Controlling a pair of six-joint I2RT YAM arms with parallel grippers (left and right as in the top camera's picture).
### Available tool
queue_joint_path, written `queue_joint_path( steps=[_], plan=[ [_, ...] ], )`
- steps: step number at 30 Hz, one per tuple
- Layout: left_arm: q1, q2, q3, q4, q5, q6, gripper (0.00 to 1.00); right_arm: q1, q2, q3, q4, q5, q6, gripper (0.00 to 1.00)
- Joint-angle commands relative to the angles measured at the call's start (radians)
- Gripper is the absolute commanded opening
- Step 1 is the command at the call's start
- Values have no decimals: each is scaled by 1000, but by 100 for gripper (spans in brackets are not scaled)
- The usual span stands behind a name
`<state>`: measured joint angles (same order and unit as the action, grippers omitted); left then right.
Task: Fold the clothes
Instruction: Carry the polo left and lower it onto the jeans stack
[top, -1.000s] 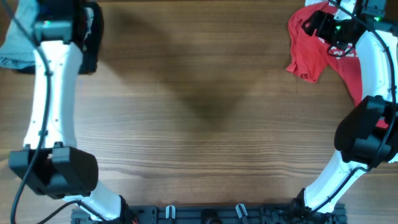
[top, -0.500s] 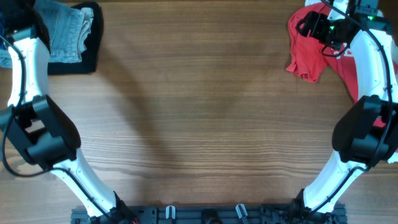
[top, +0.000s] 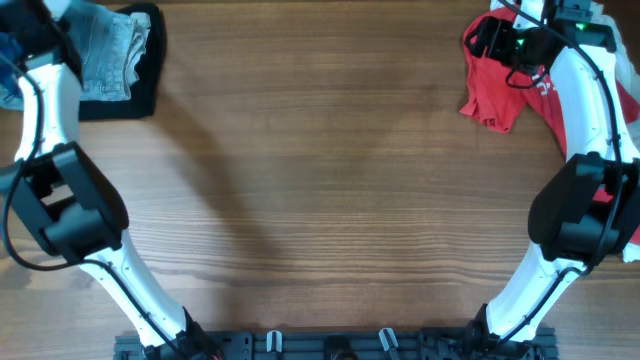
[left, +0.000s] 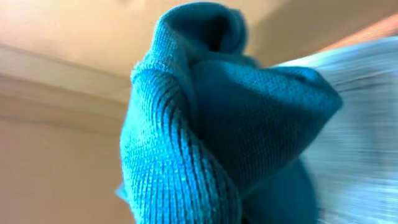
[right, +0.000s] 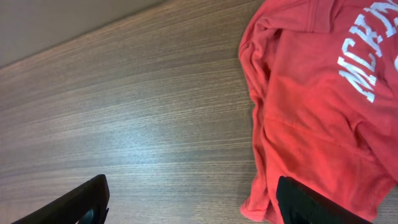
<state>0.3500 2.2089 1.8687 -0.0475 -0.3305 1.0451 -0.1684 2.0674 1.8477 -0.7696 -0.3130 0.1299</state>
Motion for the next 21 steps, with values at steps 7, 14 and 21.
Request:
queue_joint_path(
  steps=[7,14,21],
  plan=[
    [-188,-9,18,-320,290,-430,100,2,10,3,-32,13,-6,88],
    [-228,-51,19,-264,182,-667,100,2,10,3,-46,26,-19,88],
    [-145,-87,18,-66,139,-824,100,2,10,3,-48,26,-18,88]
  ],
)
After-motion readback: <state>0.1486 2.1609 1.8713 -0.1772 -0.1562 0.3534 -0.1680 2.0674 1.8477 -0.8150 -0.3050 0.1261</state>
